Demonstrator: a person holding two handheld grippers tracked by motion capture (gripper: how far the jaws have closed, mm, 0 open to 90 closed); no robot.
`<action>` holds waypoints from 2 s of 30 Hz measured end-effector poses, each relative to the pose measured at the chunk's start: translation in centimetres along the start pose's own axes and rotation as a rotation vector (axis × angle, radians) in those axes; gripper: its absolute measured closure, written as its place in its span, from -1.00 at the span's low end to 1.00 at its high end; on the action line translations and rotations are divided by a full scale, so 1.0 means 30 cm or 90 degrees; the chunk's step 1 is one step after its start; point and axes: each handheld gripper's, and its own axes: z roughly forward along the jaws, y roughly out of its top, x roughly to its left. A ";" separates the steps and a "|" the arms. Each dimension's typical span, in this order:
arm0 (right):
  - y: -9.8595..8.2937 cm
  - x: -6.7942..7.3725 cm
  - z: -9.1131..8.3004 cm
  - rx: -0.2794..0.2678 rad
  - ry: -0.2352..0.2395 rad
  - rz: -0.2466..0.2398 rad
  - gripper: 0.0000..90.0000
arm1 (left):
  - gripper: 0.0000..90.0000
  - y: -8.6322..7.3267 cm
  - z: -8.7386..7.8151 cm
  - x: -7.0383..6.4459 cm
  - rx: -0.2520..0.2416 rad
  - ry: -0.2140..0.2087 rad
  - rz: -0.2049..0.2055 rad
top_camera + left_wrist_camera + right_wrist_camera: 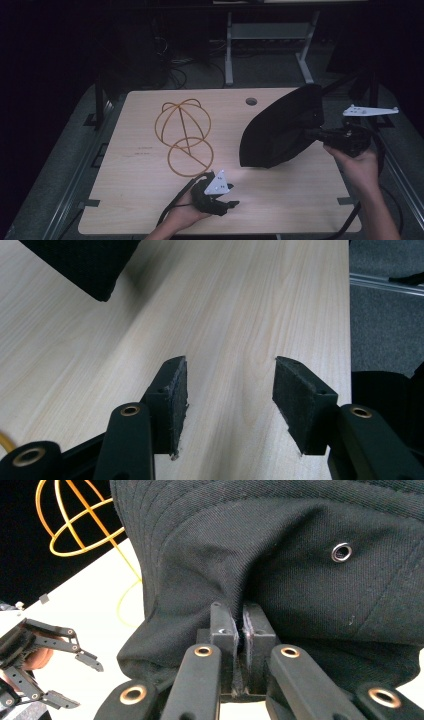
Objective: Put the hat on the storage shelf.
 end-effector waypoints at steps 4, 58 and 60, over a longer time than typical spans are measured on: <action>0.028 0.012 0.006 0.010 0.002 -0.008 0.92 | 0.04 -0.002 -0.003 0.002 -0.001 -0.001 0.002; 0.466 0.324 0.167 0.118 0.066 -0.177 0.92 | -0.10 -0.023 0.015 -0.021 -0.011 -0.018 0.004; 0.484 0.342 0.187 0.126 0.068 -0.180 0.92 | -0.10 -0.023 0.016 -0.021 -0.010 -0.018 0.005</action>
